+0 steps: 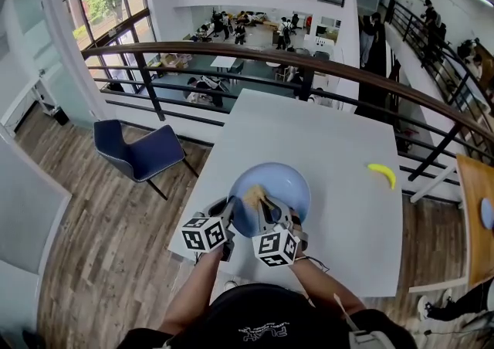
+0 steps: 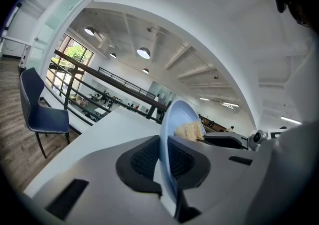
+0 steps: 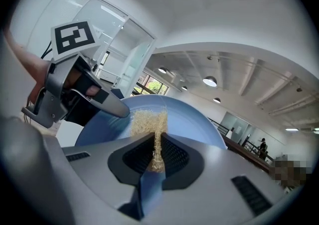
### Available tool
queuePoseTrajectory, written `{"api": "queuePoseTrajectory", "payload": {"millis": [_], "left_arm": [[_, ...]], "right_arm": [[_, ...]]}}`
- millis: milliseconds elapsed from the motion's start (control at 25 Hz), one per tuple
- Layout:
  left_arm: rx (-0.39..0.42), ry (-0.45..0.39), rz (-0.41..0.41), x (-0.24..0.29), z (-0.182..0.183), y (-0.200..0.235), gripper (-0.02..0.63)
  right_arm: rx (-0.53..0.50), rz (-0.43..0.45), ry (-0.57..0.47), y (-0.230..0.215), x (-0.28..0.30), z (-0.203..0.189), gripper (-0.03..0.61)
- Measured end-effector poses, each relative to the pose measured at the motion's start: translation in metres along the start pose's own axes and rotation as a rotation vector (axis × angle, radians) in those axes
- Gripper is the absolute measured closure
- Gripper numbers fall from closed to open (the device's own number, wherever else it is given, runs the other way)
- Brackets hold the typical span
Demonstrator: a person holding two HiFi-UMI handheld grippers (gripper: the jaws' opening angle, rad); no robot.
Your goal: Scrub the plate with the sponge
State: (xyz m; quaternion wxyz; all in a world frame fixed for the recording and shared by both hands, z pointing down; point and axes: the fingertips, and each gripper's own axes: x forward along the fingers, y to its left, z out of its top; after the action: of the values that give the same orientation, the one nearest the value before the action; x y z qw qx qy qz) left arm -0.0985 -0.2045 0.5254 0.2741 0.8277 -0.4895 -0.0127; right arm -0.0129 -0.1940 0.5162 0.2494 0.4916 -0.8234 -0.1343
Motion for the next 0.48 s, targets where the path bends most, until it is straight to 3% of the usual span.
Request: {"api": "queuePoseTrajectory", "payload": {"millis": [480], "left_arm": [[0.011, 0.002, -0.012, -0.001, 0.000, -0.001, 0.583]], "right_arm": [[0.051, -0.128, 0.083, -0.054, -0.002, -0.029, 0.535]]}}
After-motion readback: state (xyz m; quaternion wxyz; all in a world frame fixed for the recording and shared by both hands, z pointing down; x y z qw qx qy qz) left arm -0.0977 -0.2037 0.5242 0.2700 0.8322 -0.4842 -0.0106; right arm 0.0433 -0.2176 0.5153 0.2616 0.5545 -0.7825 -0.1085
